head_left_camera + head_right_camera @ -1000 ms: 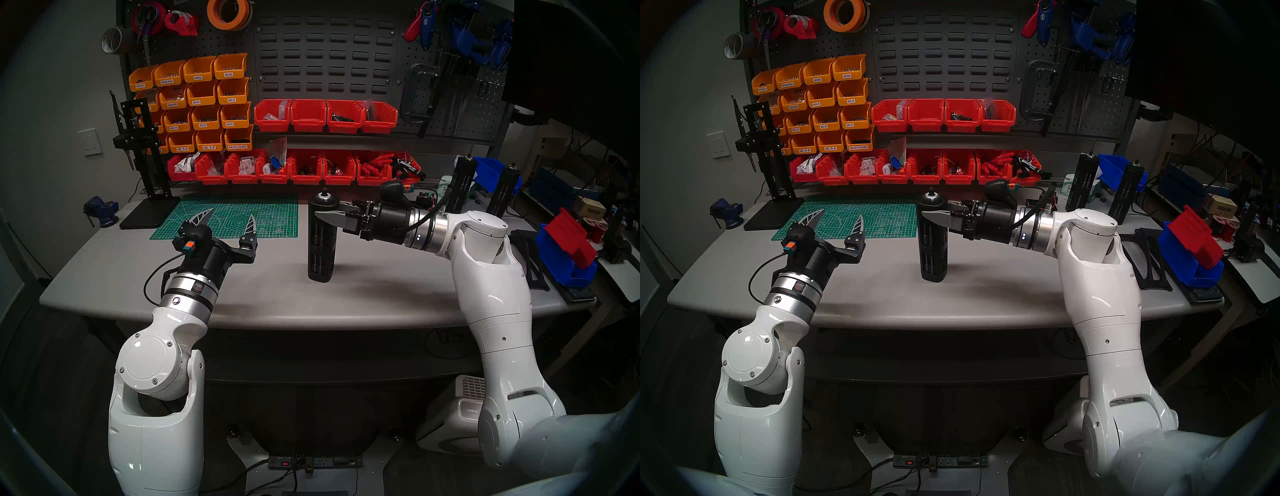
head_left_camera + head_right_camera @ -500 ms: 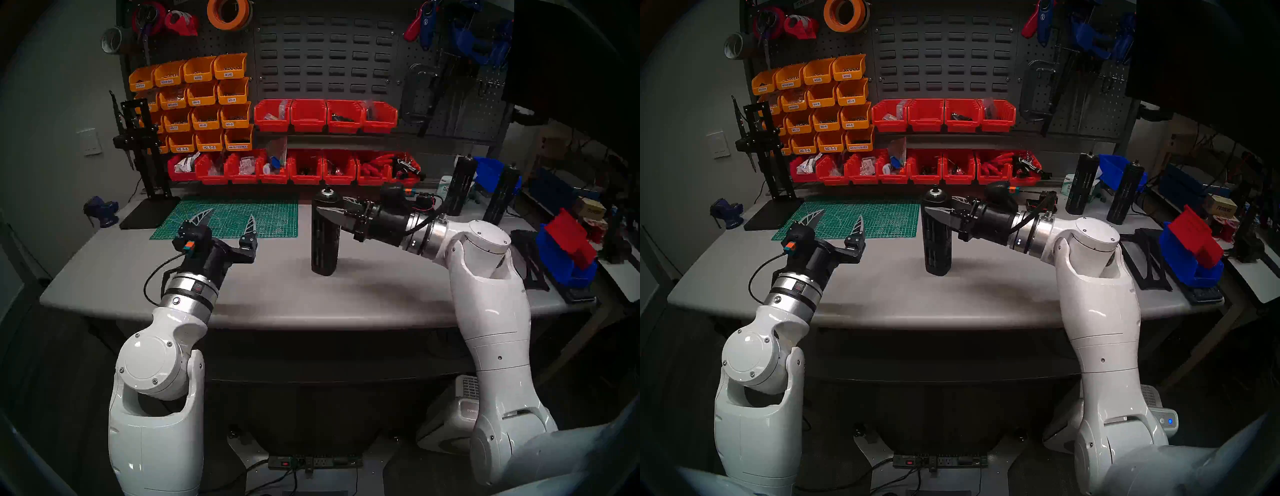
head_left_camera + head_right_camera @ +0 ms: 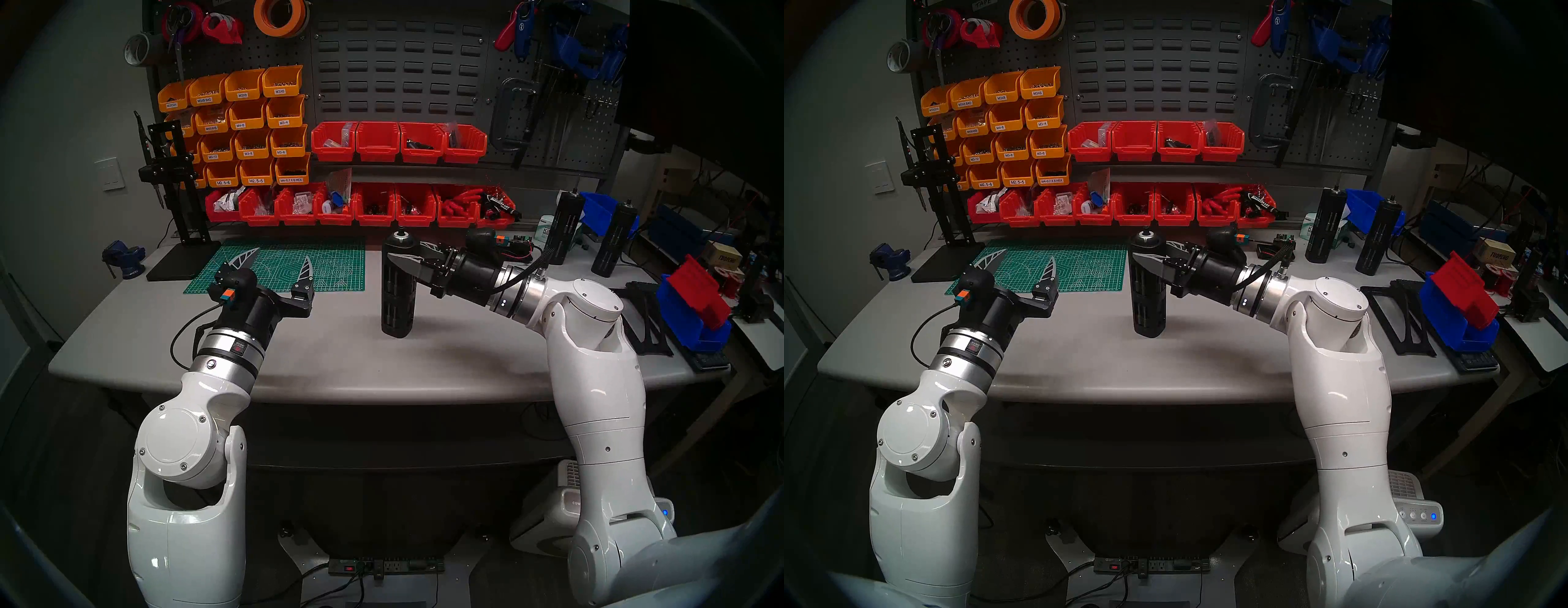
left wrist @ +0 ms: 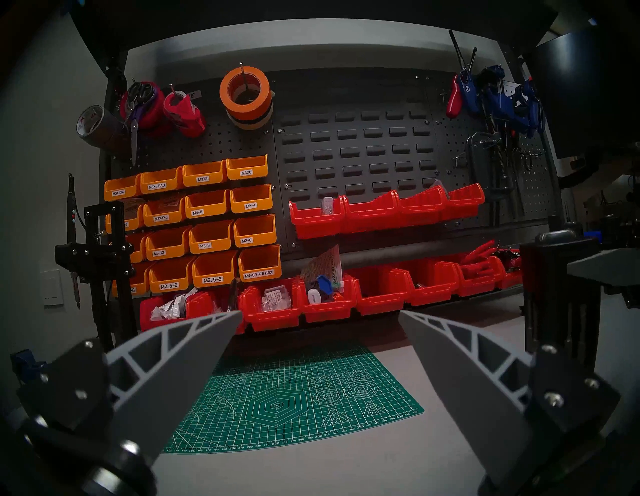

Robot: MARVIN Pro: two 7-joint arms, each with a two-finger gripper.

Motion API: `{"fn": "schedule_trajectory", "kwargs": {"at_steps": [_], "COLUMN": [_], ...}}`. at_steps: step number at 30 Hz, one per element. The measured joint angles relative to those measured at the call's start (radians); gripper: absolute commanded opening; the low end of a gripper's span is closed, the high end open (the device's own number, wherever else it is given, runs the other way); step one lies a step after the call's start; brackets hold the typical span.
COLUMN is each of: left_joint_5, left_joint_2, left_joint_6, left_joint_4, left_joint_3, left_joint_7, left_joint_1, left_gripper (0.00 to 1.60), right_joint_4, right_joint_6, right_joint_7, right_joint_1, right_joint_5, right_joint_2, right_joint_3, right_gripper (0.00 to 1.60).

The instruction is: Pick a screwdriver bit and insert it into the screwdriver

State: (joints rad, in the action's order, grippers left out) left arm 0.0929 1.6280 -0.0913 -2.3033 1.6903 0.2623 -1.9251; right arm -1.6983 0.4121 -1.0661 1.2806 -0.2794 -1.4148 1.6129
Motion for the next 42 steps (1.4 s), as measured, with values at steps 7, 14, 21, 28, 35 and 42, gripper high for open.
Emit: {"fn": "schedule_trajectory", "kwargs": {"at_steps": [7, 14, 21, 28, 35, 42], "left_joint_5": [-0.028, -0.062, -0.106, -0.127, -0.14, -0.163], "left_joint_2": [-0.013, -0.027, -0.04, -0.059, -0.073, -0.076], "left_joint_6": [-0.055, -0.063, -0.056, -0.042, -0.027, -0.037], "left_joint_4": [-0.056, -0.06, -0.054, -0.031, -0.01, -0.032], "left_joint_3": [0.002, 0.001, -0.012, -0.039, -0.062, -0.055], "left_joint_7": [0.038, 0.085, 0.144, 0.199, 0.239, 0.26], "left_joint_1": [0.004, -0.014, -0.052, -0.079, -0.099, -0.124], "left_gripper": [1.6, 1.6, 1.6, 1.6, 1.6, 1.6], "right_joint_4": [0.0, 0.0, 0.002, 0.005, 0.006, 0.007], "right_joint_6": [0.0, 0.0, 0.0, 0.0, 0.0, 0.001], "right_joint_7": [0.0, 0.0, -0.005, -0.014, -0.019, -0.021], "right_joint_1": [0.003, 0.004, 0.004, 0.003, 0.002, 0.002], "right_joint_5": [-0.001, -0.001, 0.0, 0.001, 0.002, 0.005], "right_joint_2": [-0.003, -0.006, -0.008, -0.009, -0.01, -0.013], "right_joint_3": [0.005, 0.011, 0.014, 0.016, 0.017, 0.017], "right_gripper": [0.0, 0.0, 0.0, 0.0, 0.0, 0.0]}}
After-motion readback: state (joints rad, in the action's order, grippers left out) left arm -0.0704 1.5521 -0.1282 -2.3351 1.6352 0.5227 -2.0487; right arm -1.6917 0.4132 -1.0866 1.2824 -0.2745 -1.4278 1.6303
